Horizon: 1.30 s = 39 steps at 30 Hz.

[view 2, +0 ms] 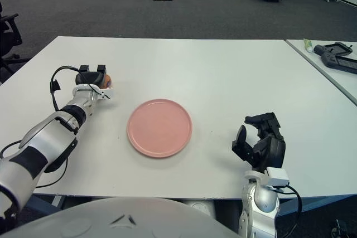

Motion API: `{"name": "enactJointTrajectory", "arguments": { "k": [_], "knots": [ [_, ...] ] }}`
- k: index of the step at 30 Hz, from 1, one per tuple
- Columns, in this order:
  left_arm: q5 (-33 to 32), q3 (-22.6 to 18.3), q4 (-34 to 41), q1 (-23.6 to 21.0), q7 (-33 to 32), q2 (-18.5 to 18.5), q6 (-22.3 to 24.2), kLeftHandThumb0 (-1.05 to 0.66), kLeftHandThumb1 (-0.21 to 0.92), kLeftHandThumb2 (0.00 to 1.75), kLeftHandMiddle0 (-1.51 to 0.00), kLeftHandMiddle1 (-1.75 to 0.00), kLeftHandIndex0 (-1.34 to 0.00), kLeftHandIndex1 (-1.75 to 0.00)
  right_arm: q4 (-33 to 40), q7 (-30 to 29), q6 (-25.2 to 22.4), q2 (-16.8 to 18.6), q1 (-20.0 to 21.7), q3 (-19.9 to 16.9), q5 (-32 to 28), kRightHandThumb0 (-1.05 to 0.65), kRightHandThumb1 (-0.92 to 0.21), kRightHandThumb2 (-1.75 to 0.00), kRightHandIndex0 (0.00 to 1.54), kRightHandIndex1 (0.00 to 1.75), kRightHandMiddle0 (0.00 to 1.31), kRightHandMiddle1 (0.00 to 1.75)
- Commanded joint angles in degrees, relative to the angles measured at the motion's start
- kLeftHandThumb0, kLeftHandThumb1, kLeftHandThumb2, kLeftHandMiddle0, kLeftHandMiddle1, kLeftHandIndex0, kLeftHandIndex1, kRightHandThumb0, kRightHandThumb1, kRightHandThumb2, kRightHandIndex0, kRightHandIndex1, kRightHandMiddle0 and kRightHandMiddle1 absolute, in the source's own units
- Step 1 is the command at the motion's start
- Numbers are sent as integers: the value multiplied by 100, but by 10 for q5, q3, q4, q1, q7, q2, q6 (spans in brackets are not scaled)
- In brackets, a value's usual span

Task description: Put the apple into the plate.

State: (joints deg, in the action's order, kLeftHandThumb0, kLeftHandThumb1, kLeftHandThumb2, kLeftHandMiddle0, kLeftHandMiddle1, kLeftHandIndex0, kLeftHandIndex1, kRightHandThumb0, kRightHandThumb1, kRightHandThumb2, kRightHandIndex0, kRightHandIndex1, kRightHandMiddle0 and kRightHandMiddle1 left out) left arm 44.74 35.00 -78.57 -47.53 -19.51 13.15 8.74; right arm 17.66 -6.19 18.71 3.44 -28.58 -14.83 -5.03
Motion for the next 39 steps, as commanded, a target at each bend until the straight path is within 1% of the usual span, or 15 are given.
{"name": "enactJointTrajectory", "arguments": {
  "k": [1, 3, 10, 16, 19, 21, 22, 25, 30, 31, 34, 37, 39],
  "knots": [
    [-5, -3, -7, 11, 24, -6, -4, 0, 40, 123, -43, -173, -44, -175, 14, -2, -10, 4, 1, -5, -9, -42, -52, -107, 64, 146, 45, 175],
    [-8, -6, -7, 12, 25, -6, -6, 0, 41, 121, -42, -173, -43, -175, 16, -1, -12, 3, 1, -5, -11, -42, -52, -107, 64, 147, 45, 175],
    [-17, -17, -6, 12, 26, -6, -15, 0, 43, 119, -41, -173, -42, -175, 12, 4, -5, 2, 4, -7, -16, -42, -52, -106, 63, 147, 45, 175],
    [-37, -39, -4, 12, 18, -9, -24, 0, 40, 123, -43, -174, -44, -175, 16, 6, -3, 5, 3, -3, -17, -41, -54, -104, 64, 145, 44, 175],
    [-53, -58, -4, 13, 9, -12, -34, 0, 34, 129, -47, -174, -48, -175, 17, 6, -4, 5, 4, -2, -15, -41, -54, -104, 64, 145, 44, 175],
    [-69, -75, -3, 14, 1, -13, -44, 0, 29, 136, -51, -174, -52, -175, 19, 4, -6, 7, 5, -1, -14, -41, -54, -104, 64, 145, 44, 175],
    [-79, -85, -2, 14, -3, -13, -51, 0, 27, 137, -52, -174, -53, -175, 21, 4, -7, 8, 5, 0, -14, -41, -54, -104, 64, 145, 44, 175],
    [-95, -103, -2, 14, -8, -13, -64, 0, 15, 151, -61, -174, -62, -175, 21, 4, -10, 9, 7, 1, -14, -41, -54, -105, 64, 146, 44, 175],
    [-126, -138, 2, 5, -20, -14, -94, 0, 4, 163, -69, -175, -70, -175, 17, 4, -10, 6, 10, 1, -8, -42, -53, -106, 64, 146, 45, 175],
    [-131, -144, 2, 5, -21, -13, -98, 0, -1, 163, -79, -158, -76, -175, 16, 4, -10, 6, 11, 1, -7, -42, -52, -107, 64, 147, 45, 175],
    [-145, -161, 1, 4, -19, -13, -104, 0, -9, 165, -94, -138, -82, -175, 15, 4, -9, 5, 13, 1, -5, -42, -51, -108, 64, 147, 46, 175],
    [-161, -180, 4, -3, -19, -17, -104, 0, -11, 166, -99, -131, -84, -175, 15, 4, -9, 7, 14, 2, -10, -42, -51, -108, 65, 148, 46, 175],
    [-175, -193, 10, -11, -23, -22, -102, 0, -12, 166, -100, -130, -84, -175, 16, 5, -10, 9, 15, 3, -14, -42, -51, -108, 65, 147, 46, 175]
  ]
}}
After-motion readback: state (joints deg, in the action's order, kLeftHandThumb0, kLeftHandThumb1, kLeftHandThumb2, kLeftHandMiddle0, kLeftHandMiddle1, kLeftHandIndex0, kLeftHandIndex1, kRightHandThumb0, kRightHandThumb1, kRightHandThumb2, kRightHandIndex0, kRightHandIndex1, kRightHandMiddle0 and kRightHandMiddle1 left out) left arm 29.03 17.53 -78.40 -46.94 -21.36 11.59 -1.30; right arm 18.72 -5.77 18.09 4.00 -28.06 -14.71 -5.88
